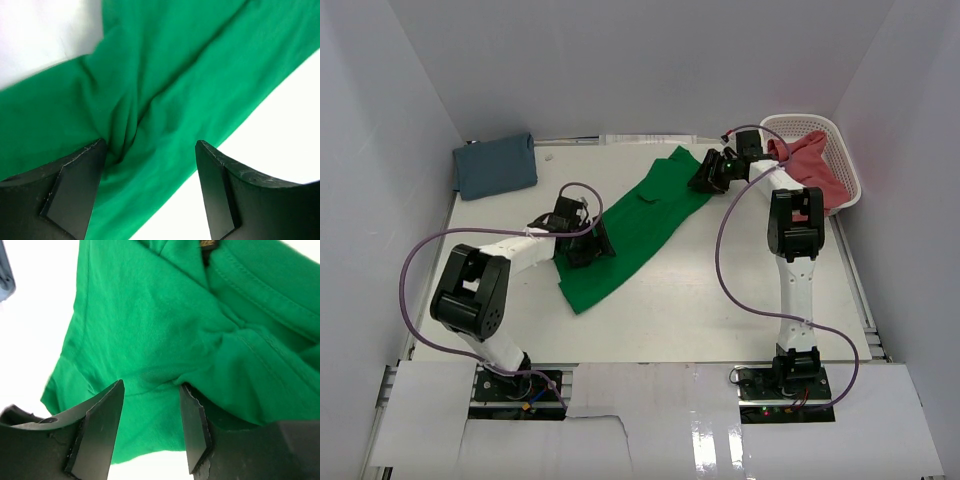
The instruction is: Fold and stack the t-shirts
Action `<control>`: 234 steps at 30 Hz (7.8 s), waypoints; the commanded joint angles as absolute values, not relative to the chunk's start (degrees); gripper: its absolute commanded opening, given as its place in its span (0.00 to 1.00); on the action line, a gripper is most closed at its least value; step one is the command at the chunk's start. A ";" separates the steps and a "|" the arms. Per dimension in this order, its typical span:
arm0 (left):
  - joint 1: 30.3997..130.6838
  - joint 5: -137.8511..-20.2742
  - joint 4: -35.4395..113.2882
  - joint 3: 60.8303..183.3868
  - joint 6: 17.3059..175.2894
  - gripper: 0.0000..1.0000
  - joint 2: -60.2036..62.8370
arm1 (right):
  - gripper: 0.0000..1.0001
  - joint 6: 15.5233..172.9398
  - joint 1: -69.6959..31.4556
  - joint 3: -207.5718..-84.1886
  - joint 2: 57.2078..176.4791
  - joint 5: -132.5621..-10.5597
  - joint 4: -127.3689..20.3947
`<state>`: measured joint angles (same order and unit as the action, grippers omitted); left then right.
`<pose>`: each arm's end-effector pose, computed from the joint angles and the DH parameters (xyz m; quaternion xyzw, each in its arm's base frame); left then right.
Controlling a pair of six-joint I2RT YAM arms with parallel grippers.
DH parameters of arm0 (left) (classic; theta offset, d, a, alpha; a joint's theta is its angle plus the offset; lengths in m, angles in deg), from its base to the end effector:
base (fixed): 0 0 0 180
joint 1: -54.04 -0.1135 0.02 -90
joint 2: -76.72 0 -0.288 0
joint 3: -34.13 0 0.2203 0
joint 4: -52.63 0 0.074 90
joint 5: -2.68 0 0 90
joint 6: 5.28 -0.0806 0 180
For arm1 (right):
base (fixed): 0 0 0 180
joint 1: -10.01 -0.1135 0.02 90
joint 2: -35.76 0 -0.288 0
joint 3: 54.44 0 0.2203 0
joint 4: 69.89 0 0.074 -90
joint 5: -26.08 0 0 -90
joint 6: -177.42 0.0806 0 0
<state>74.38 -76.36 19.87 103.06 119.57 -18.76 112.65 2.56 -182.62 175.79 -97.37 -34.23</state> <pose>0.2973 -0.1265 0.1700 -0.0962 0.9554 -0.2036 0.1908 0.5413 0.1156 0.1491 0.0349 0.8980 0.3550 0.2576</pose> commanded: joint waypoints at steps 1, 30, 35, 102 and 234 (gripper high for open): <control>76.19 -74.85 8.96 97.14 123.03 0.84 -18.22 | 0.56 113.17 2.80 -186.60 180.42 -96.96 -33.69; 101.14 -66.58 17.13 85.09 145.53 0.84 -10.71 | 0.62 138.91 0.51 -196.98 192.38 -108.13 -61.99; 105.81 -66.58 17.75 91.33 146.77 0.84 -17.06 | 0.64 139.54 0.51 -199.97 192.83 -108.13 -62.08; 92.89 -62.98 4.30 75.34 136.22 0.89 17.92 | 0.71 147.61 -27.15 -74.47 87.26 -98.82 -60.31; 78.92 -64.73 6.76 112.42 129.28 0.00 -9.58 | 0.08 128.90 -16.98 -116.47 111.25 -93.72 -41.34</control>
